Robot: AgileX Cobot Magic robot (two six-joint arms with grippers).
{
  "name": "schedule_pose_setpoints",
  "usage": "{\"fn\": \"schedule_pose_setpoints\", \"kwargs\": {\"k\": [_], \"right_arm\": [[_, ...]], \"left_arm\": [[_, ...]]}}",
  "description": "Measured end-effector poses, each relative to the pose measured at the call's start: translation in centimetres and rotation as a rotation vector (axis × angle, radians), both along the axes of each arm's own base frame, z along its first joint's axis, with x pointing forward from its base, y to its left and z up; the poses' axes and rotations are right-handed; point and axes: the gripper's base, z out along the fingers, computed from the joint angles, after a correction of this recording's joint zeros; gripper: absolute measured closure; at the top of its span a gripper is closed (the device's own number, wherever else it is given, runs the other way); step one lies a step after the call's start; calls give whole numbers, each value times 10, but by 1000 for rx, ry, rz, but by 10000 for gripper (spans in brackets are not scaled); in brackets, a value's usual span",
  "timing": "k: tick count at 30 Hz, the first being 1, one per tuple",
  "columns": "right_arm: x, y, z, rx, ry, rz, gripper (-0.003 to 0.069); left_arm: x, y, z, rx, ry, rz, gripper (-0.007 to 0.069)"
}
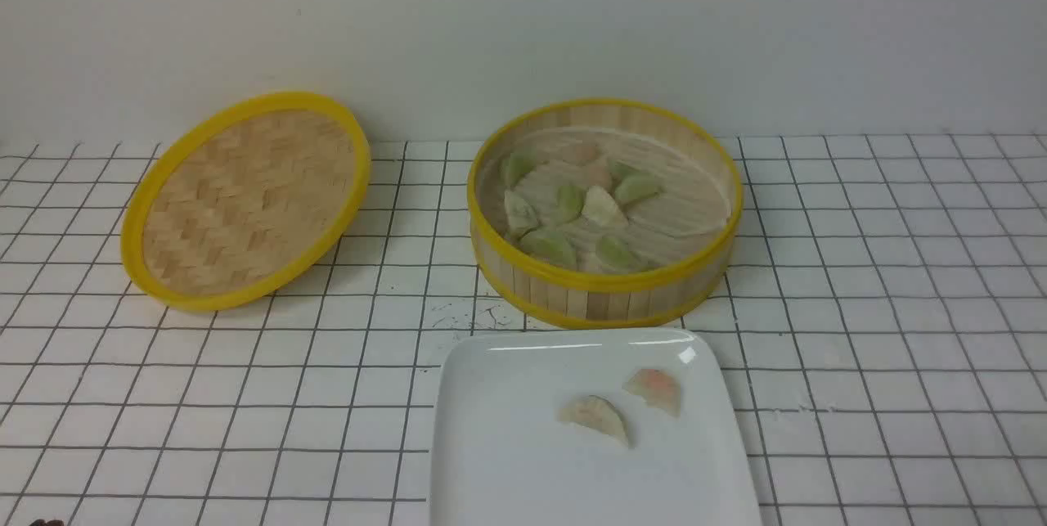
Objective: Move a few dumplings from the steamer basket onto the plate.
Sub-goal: Use the left arm to grab a dumpling from the steamer
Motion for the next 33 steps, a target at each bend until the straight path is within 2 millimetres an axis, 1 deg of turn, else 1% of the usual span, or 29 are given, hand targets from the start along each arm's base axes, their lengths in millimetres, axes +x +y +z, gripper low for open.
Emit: {"fn": "schedule_pose_setpoints", "kwargs": {"k": [27,28,29,31,33], "right_arm": [[0,0,0,1,0,0,669],[0,0,0,1,0,0,669],[0,0,0,1,0,0,669],[0,0,0,1,0,0,669],[0,0,0,1,0,0,669]], "left_arm": [[0,1,1,31,-15,-1,631],[2,0,3,7,-52,1,631],[2,0,3,5,-52,2,631],[3,-1,10,-94,-127,12,631],[4,-2,20,-273,-223,35,631]]}}
